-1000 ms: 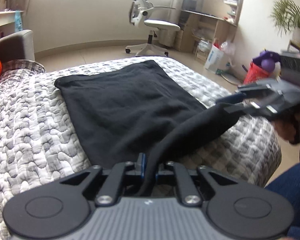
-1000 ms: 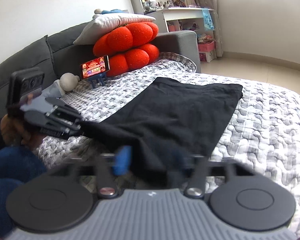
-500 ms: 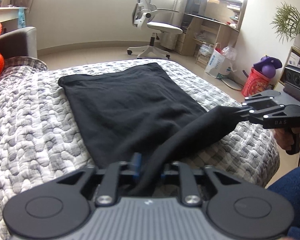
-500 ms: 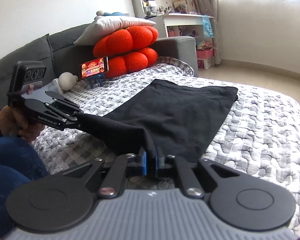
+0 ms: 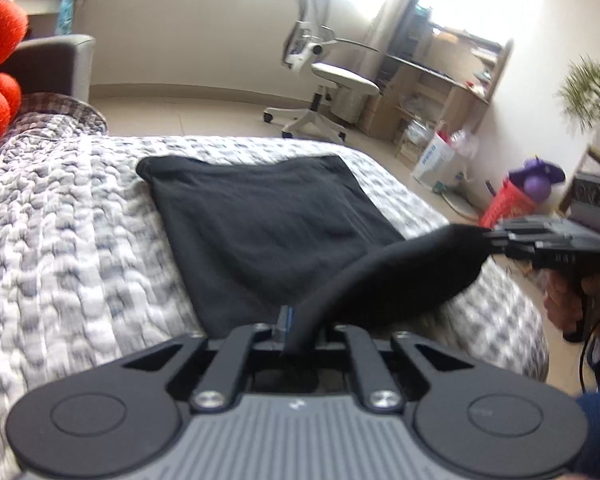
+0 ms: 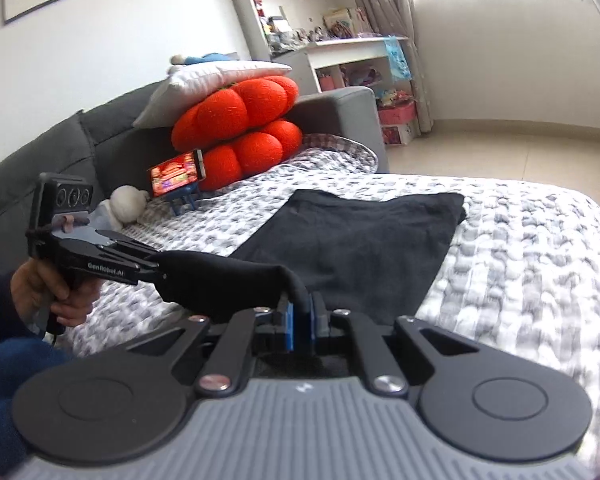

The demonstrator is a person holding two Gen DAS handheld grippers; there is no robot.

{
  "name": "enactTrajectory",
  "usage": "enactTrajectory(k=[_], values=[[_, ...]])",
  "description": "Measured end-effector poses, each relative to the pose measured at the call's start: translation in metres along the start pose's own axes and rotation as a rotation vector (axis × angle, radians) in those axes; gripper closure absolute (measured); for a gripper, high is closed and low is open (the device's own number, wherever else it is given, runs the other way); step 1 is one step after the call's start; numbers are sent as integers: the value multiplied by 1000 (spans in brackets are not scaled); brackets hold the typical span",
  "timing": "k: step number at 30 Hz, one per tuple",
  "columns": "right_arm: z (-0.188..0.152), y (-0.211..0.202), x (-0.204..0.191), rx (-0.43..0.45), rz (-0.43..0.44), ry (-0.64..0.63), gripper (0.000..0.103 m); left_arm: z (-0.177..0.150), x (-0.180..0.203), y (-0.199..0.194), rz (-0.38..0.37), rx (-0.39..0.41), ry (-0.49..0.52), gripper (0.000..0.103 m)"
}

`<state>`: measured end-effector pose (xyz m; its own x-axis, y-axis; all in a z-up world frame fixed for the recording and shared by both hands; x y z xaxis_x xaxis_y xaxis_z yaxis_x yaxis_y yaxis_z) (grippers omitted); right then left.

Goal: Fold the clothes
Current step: 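Lift the shirt end with both grippers and fold it over onto the shirt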

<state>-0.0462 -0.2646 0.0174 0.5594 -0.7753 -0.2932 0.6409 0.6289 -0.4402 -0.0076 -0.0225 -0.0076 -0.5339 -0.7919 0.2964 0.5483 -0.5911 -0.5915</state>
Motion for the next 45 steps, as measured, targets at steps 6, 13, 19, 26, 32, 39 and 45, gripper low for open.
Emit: enactTrajectory(k=[6, 13, 19, 26, 32, 39, 45], values=[[16, -3, 38, 77, -58, 182, 84, 19, -20, 26, -15, -6, -122, 96], [-17, -32, 36, 68, -100, 179, 84, 15, -35, 36, -51, -3, -214, 96], [-19, -22, 10, 26, -82, 37, 84, 18, -36, 37, -69, 2, -238, 96], [6, 18, 18, -13, -4, 74, 84, 27, -43, 36, -97, 21, -289, 95], [28, 25, 8, 12, 53, 81, 85, 28, -54, 39, -116, 33, -353, 96], [-24, -14, -29, -76, 170, 18, 83, 2, -7, -7, -223, 68, -183, 96], [-73, -35, -16, -111, 99, 118, 57, -33, 15, -33, -144, 20, 0, 92]])
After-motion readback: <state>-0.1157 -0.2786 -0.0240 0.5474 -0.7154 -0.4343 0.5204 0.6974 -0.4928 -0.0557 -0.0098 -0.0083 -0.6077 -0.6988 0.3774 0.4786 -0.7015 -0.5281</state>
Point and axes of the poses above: each gripper's, at about its wrist camera, not at the fingertips, and y roughly the way its jaws point, x to its right, z to its top, the point moved 8 cm from there along y, roughly the way its jaws point
